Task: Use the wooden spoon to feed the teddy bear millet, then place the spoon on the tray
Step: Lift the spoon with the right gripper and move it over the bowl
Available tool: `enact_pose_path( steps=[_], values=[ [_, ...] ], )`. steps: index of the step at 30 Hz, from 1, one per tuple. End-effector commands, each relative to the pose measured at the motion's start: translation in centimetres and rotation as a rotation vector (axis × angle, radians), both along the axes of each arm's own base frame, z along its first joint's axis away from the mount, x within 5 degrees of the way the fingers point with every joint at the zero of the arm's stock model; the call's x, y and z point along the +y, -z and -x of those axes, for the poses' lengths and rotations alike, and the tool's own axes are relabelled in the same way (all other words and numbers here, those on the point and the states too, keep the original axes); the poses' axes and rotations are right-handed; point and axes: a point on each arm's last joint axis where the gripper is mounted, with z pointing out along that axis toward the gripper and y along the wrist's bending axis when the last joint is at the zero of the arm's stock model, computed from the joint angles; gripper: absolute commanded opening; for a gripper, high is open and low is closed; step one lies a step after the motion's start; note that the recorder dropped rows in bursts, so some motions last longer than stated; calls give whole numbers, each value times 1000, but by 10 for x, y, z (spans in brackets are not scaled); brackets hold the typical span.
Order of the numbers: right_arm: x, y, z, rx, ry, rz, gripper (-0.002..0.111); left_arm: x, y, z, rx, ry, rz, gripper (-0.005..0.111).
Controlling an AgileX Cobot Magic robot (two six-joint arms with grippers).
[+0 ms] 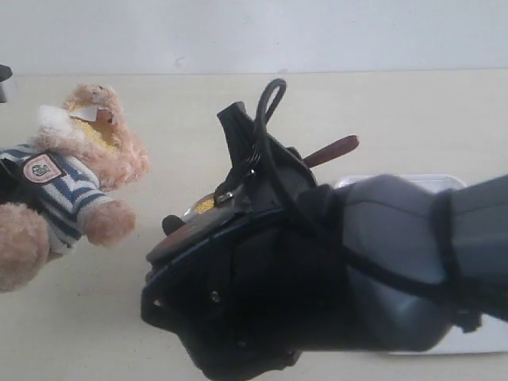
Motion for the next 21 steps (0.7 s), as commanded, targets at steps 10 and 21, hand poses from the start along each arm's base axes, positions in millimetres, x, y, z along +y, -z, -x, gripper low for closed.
enact_pose_path(
  steps=[10,21],
  values=[
    [6,41,4,101,26,137,0,-3,-6,-2,-34,-10,31,4],
    [19,28,9,223,134,-11,0,-3,-6,-2,-34,-11,33,4]
  ],
)
